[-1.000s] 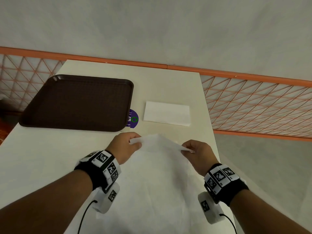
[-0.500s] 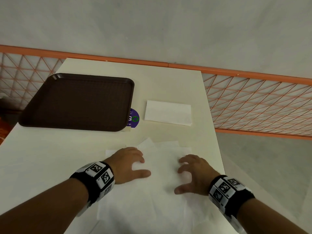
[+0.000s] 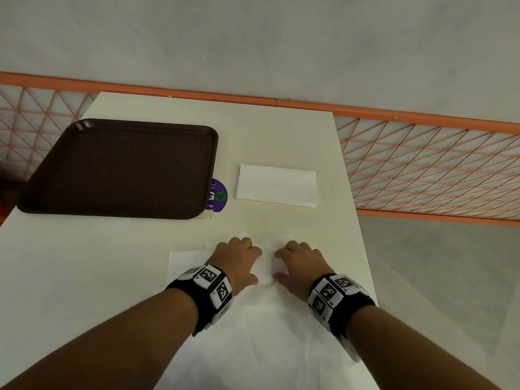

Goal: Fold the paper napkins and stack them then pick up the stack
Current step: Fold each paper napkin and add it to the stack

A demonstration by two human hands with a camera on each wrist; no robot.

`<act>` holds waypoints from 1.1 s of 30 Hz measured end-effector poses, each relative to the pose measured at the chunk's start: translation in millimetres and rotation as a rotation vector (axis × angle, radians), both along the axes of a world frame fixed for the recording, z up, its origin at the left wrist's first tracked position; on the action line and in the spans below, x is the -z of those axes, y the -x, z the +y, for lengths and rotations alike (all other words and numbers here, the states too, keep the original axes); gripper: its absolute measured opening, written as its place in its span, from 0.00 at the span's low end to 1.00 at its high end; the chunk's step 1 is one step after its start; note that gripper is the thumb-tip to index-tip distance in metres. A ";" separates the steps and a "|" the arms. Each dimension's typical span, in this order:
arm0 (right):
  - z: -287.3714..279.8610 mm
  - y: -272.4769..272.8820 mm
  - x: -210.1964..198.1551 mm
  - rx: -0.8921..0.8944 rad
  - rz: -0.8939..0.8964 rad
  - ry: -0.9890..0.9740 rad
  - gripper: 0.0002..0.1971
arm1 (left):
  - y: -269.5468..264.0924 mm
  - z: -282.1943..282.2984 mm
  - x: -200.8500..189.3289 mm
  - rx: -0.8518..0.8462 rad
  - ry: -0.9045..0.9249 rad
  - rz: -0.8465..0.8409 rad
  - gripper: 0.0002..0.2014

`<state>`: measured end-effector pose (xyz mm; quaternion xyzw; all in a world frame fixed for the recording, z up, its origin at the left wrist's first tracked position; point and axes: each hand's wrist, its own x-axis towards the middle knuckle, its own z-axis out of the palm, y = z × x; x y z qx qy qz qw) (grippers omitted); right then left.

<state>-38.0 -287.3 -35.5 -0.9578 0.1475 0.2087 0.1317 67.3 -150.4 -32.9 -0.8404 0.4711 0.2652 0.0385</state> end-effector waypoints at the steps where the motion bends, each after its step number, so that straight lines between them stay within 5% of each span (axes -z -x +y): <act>1: 0.4 -2.2 -1.2 0.008 0.008 -0.008 0.24 | 0.2 -2.8 -0.9 -0.013 -0.012 0.000 0.27; 14: -8.0 -8.7 -6.7 0.205 0.062 -0.221 0.06 | -1.0 -18.0 -7.2 -0.086 -0.080 0.056 0.23; 21: -11.6 -6.4 -13.4 0.192 -0.050 -0.328 0.04 | -4.1 -17.2 -15.8 -0.152 0.068 0.200 0.11; 27: -33.0 10.3 -15.3 0.229 -0.050 -0.332 0.06 | -18.2 8.9 -15.8 -0.195 0.026 0.231 0.12; 33: -51.9 30.2 -11.2 0.481 -0.110 -0.490 0.08 | -32.3 33.7 -11.5 -0.444 0.198 0.351 0.08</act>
